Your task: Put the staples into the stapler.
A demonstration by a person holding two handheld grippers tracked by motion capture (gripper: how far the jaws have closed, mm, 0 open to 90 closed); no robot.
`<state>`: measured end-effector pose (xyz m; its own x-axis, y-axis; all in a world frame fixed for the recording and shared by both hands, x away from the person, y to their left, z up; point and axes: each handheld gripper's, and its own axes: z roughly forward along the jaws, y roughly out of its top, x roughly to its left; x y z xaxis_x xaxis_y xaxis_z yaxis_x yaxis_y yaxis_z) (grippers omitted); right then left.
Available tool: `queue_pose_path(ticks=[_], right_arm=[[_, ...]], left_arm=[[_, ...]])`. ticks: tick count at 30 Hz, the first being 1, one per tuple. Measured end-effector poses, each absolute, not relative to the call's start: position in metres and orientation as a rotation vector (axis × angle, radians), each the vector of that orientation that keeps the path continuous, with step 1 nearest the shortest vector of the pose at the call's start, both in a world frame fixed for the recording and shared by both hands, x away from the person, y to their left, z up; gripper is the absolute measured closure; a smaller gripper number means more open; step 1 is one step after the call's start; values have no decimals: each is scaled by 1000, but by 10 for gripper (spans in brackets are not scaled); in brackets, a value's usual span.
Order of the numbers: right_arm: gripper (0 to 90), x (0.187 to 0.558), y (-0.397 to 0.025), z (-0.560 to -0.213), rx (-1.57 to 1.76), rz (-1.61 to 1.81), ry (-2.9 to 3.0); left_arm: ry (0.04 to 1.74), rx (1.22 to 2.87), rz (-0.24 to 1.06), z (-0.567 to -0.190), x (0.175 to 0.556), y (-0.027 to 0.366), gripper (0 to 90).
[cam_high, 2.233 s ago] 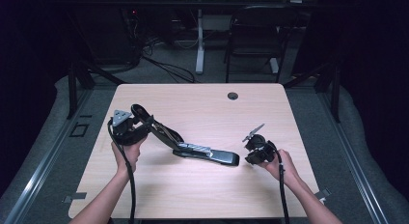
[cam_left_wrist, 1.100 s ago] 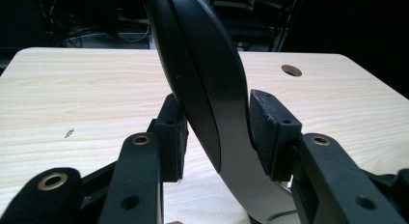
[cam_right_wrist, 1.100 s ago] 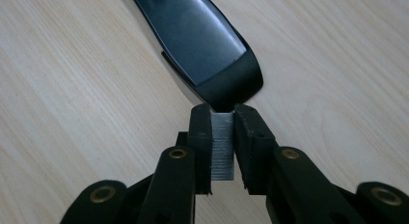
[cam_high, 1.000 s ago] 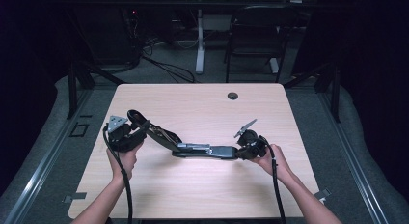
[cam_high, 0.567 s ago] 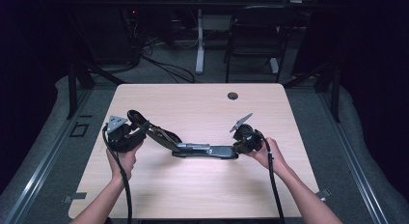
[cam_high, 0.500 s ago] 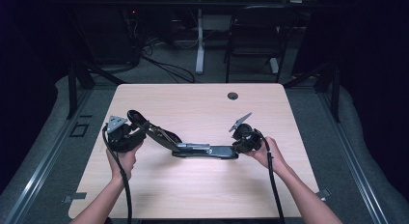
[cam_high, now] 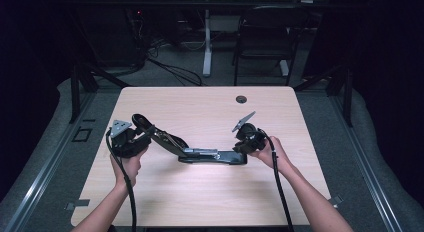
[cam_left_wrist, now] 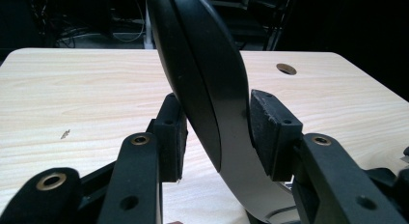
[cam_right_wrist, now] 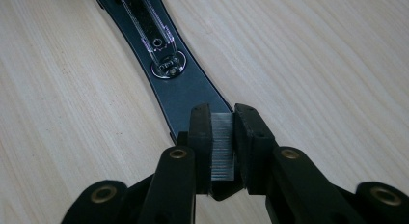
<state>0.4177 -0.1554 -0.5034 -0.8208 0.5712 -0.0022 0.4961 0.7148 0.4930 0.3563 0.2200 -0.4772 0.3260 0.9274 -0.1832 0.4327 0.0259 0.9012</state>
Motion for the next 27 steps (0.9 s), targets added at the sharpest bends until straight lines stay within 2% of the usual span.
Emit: queue_pose_path(ticks=[27], right_arm=[[785, 436, -140, -492, 735, 802, 2816]], left_arm=[[1266, 1582, 613, -477, 356, 220, 593]])
